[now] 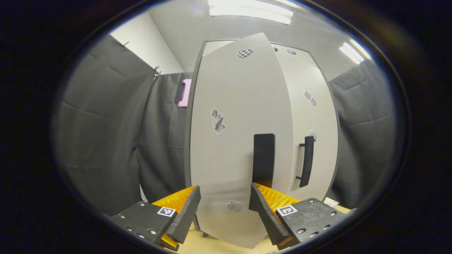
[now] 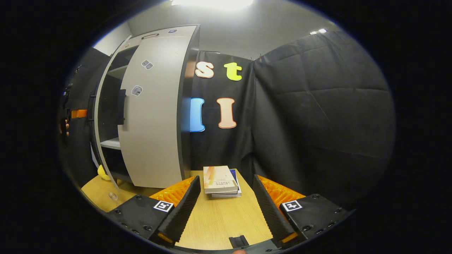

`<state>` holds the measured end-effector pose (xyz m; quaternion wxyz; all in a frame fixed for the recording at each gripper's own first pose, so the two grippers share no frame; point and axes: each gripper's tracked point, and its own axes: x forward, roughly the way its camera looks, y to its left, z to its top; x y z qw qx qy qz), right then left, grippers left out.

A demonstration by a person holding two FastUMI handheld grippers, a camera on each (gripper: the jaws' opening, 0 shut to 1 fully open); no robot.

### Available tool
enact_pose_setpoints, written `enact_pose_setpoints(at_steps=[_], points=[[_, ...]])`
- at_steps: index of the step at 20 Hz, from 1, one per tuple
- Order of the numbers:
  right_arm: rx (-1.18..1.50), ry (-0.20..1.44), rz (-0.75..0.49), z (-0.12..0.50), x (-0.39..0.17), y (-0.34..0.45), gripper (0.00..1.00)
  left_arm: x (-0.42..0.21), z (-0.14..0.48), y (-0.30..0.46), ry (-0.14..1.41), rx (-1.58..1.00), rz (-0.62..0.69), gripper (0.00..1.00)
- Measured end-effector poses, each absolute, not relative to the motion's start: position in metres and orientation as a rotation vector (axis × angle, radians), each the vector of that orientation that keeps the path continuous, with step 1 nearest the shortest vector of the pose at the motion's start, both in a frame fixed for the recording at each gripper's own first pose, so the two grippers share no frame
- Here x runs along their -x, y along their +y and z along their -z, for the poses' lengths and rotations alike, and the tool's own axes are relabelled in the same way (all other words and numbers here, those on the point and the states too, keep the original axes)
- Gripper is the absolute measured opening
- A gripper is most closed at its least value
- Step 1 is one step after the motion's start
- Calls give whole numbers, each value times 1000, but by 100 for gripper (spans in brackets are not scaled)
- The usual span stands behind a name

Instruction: Grasp the bottle in the cabinet with the left hand and place it on the coaster, then close the right door with the right hand and the left door with the left hand.

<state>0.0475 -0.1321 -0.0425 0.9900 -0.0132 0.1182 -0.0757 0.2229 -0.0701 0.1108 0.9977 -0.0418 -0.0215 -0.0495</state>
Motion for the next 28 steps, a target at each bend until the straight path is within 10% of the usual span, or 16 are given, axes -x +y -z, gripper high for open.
enact_pose_setpoints(at_steps=[28], points=[[-6,84,-90,-19,17,-37,95,-4,-102,11,-79,-20,61,87]])
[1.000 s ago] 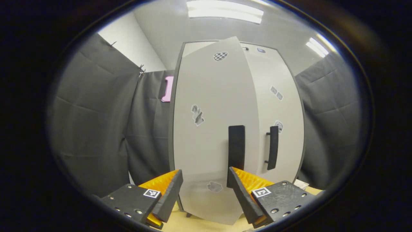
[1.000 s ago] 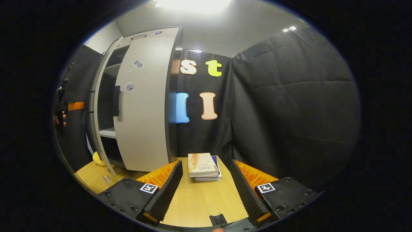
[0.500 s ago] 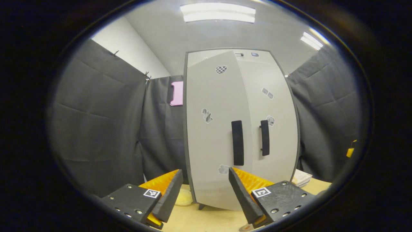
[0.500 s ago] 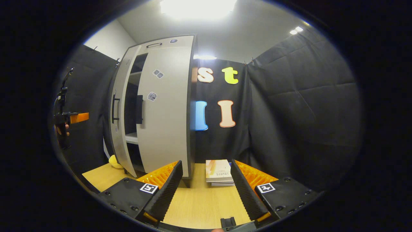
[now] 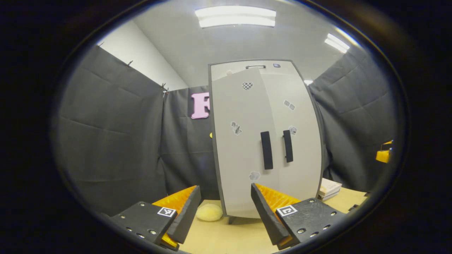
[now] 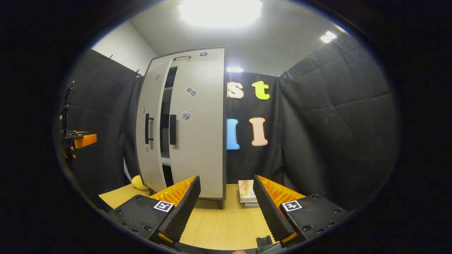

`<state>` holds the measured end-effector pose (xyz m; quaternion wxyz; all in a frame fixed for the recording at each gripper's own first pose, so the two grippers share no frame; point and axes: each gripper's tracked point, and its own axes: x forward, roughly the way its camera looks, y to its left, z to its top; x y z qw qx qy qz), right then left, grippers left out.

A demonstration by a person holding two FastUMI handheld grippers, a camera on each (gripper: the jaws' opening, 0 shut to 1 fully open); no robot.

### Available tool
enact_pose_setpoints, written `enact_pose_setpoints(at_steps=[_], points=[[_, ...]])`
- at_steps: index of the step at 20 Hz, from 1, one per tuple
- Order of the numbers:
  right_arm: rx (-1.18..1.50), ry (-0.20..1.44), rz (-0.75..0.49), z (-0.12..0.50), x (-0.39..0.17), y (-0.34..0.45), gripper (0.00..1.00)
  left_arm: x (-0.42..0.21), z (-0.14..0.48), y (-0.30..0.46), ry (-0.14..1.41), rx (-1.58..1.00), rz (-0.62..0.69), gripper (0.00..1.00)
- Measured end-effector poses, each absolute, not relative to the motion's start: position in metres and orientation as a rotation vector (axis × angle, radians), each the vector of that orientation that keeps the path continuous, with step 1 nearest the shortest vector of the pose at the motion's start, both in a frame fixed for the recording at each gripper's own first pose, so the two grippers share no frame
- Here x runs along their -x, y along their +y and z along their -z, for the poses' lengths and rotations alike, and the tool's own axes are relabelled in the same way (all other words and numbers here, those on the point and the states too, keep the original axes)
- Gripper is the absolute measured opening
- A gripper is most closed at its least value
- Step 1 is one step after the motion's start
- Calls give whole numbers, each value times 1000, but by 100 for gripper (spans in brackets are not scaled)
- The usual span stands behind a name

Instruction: Grasp the bottle in the cabinet with the left hand and place it on the coaster, then close the right door with the right hand and the left door with the left hand.

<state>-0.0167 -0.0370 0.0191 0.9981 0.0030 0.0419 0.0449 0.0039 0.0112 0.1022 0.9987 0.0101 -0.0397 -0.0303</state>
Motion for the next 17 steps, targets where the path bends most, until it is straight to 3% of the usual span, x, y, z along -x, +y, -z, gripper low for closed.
enact_pose_setpoints(at_steps=[7,17], points=[[-16,58,-90,-29,45,-18,92,41,-82,44,-62,-23,49,87],[-17,57,-108,-29,66,-8,95,85,-62,65,-30,-16,12,87]])
